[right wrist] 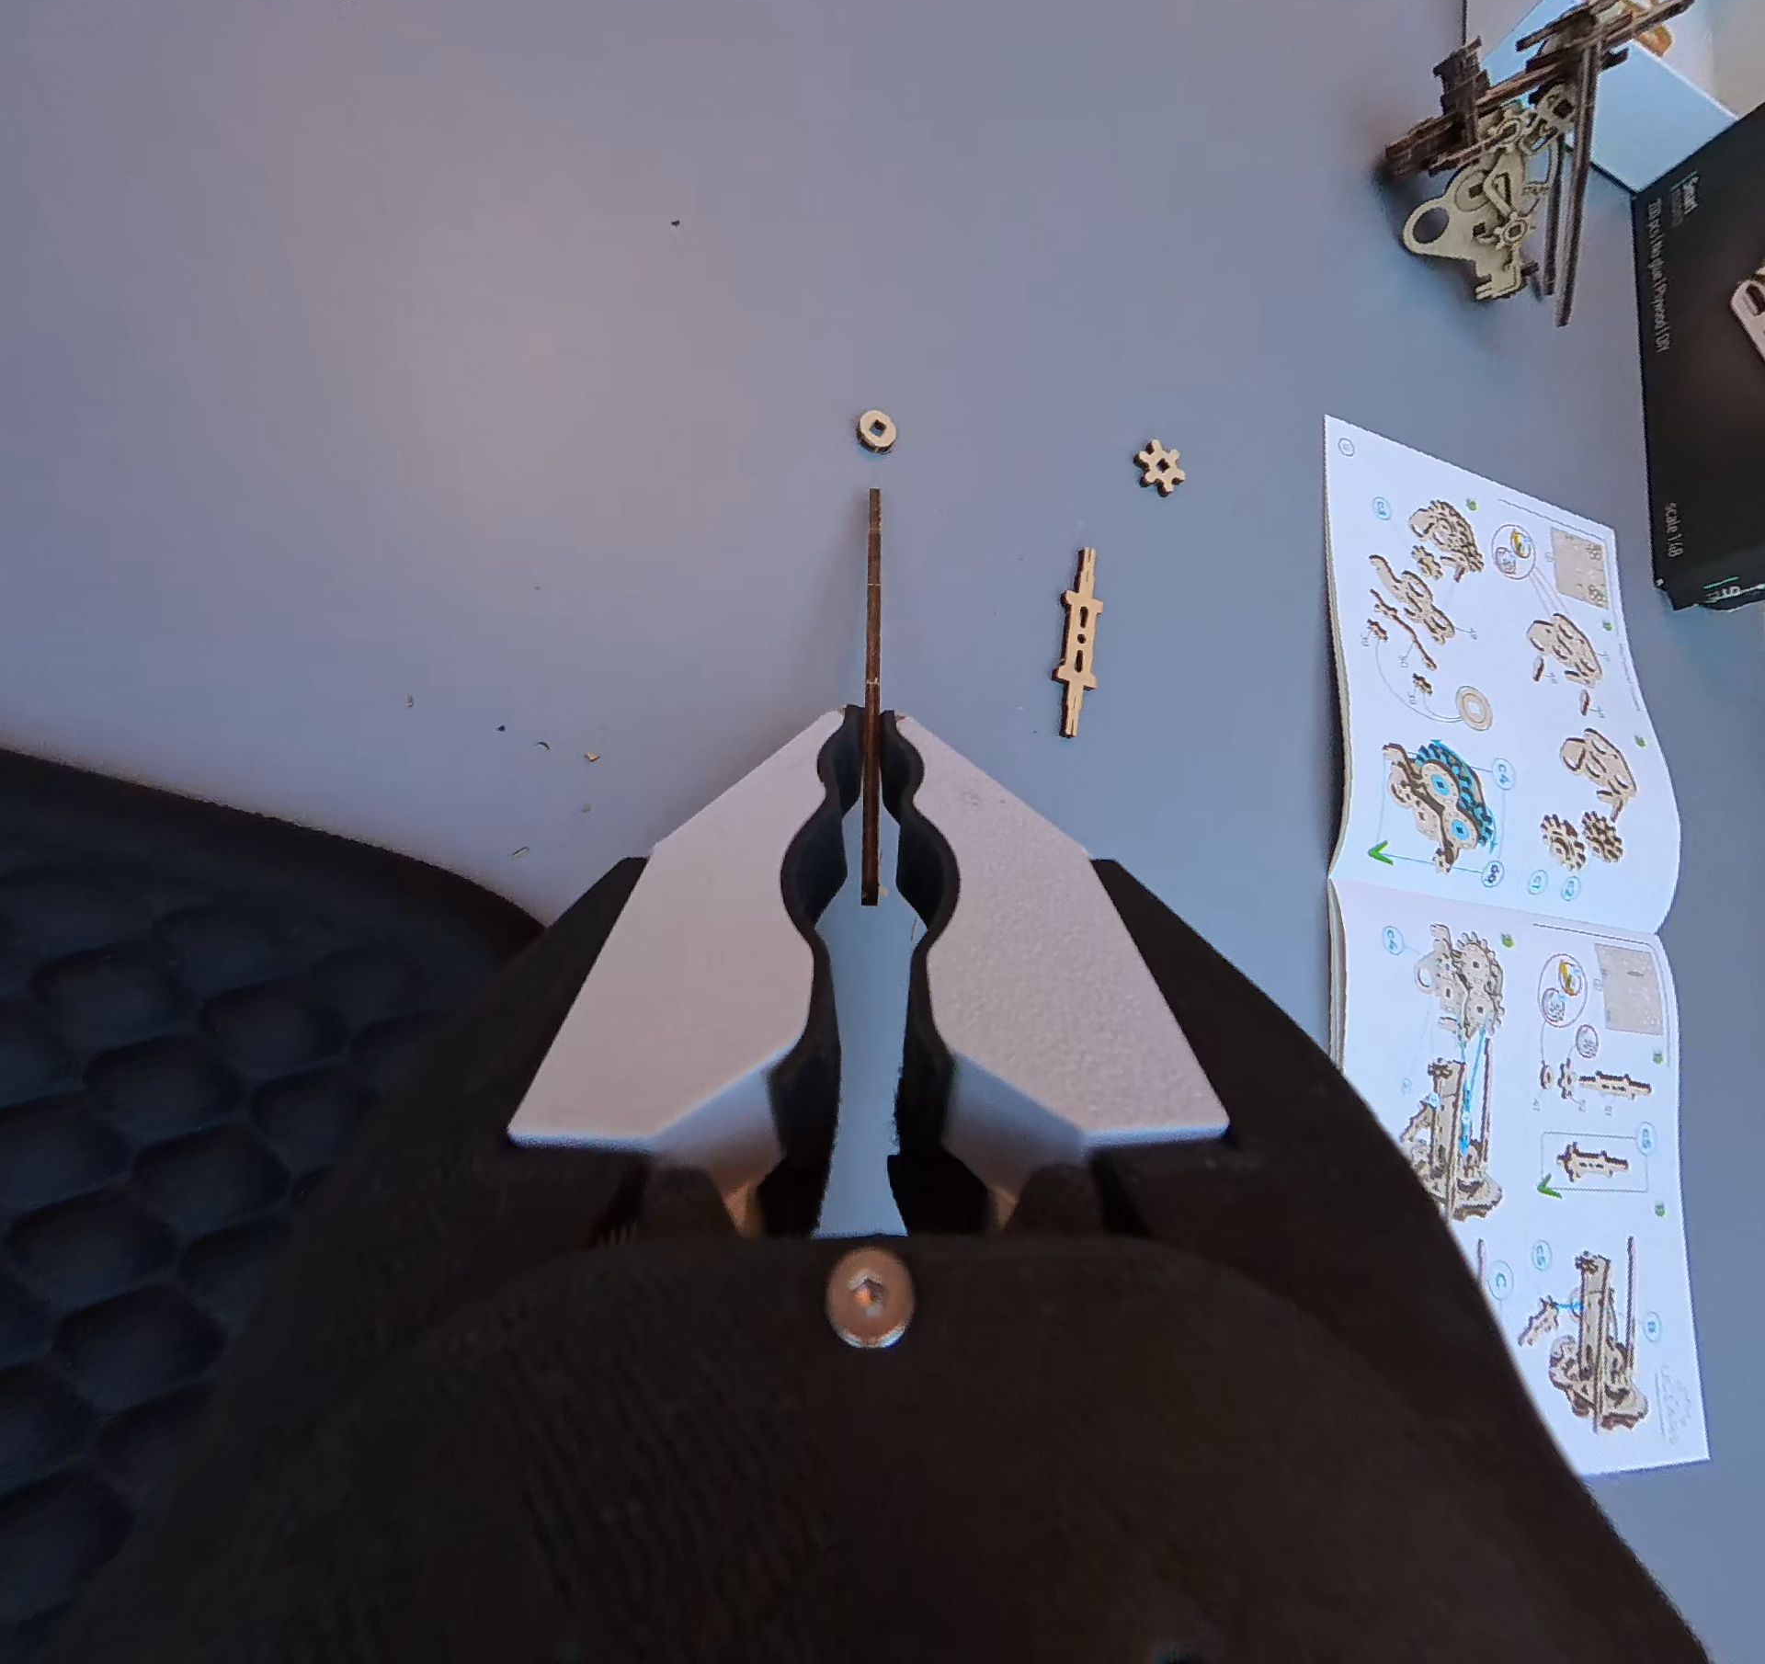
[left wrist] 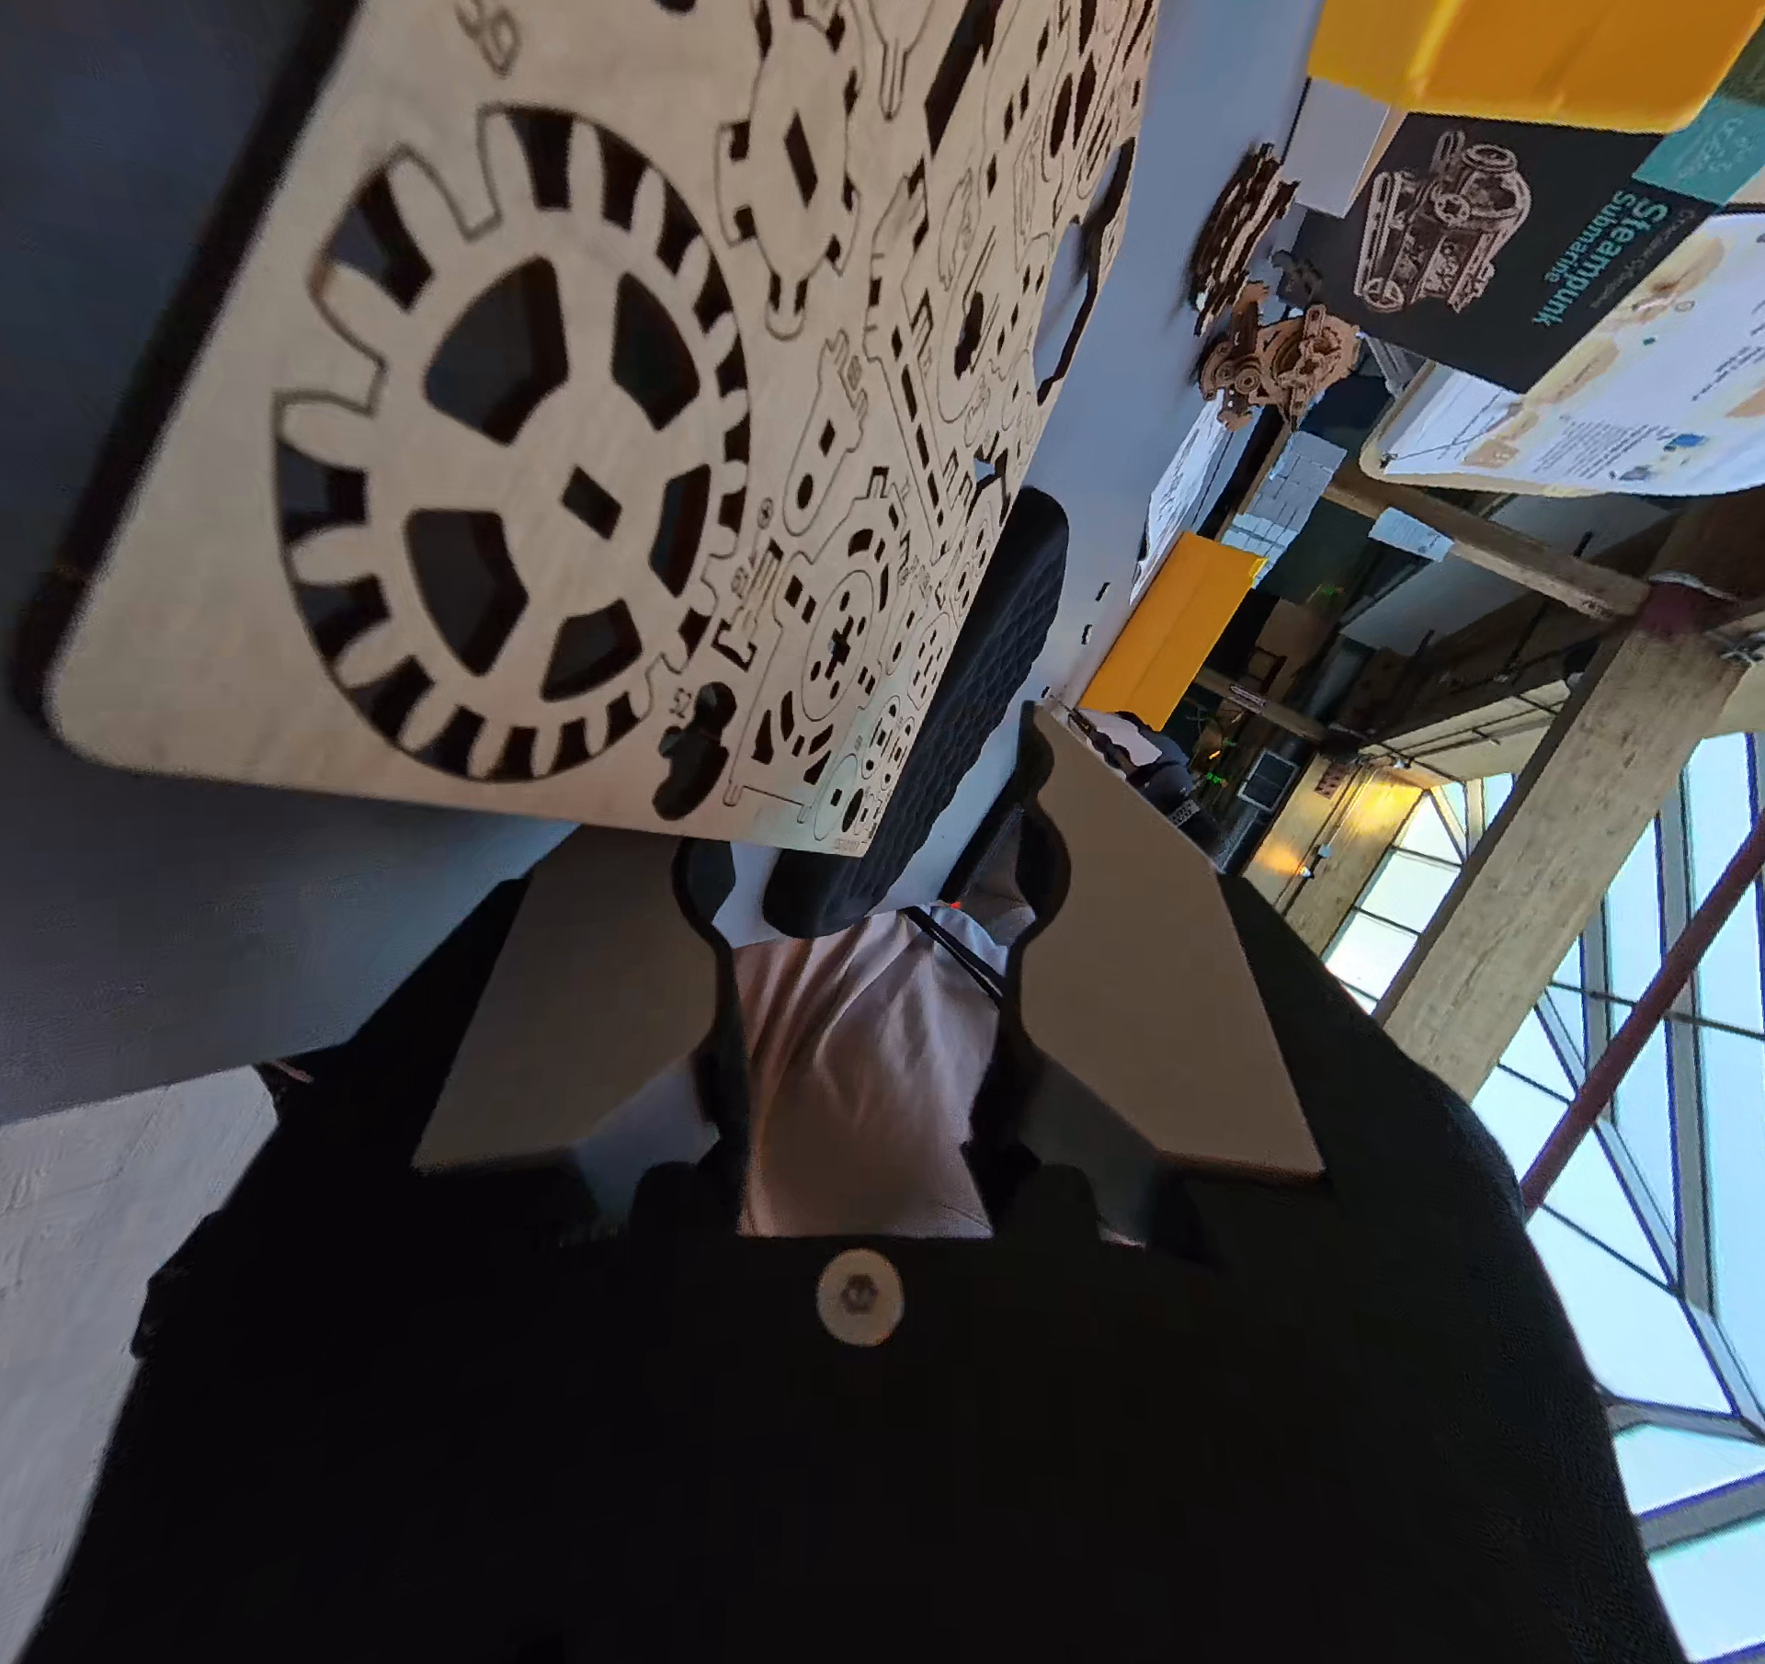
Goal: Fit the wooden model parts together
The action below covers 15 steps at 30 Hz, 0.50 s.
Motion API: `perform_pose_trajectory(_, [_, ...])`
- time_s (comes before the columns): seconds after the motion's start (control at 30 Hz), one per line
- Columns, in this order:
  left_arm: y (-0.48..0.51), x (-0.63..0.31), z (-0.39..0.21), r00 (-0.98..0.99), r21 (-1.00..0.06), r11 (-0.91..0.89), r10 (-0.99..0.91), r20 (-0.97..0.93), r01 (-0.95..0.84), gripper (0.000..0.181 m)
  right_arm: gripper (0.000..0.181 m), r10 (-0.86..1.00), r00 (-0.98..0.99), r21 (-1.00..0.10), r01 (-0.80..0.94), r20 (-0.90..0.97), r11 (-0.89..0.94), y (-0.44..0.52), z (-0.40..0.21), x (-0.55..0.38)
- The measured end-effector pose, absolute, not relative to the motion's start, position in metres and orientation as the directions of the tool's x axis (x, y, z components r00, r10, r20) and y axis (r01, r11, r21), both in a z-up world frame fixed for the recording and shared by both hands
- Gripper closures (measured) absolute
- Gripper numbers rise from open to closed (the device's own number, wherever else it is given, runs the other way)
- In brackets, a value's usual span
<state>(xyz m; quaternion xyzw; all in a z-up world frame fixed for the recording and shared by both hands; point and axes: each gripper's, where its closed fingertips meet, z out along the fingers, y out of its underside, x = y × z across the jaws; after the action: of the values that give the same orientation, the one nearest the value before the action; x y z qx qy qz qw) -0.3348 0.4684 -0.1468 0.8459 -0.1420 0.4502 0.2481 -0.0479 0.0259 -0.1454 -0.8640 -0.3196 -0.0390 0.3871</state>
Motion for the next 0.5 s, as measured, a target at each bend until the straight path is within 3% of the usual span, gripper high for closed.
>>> perform_pose_trajectory(0.5, [0.464,-0.349,-0.145,0.837,0.435,-0.857,0.007,0.546,-0.277,0.083,0.180,0.547,0.754,-0.636,0.630,0.363,-0.446,0.021,-0.134,-0.057])
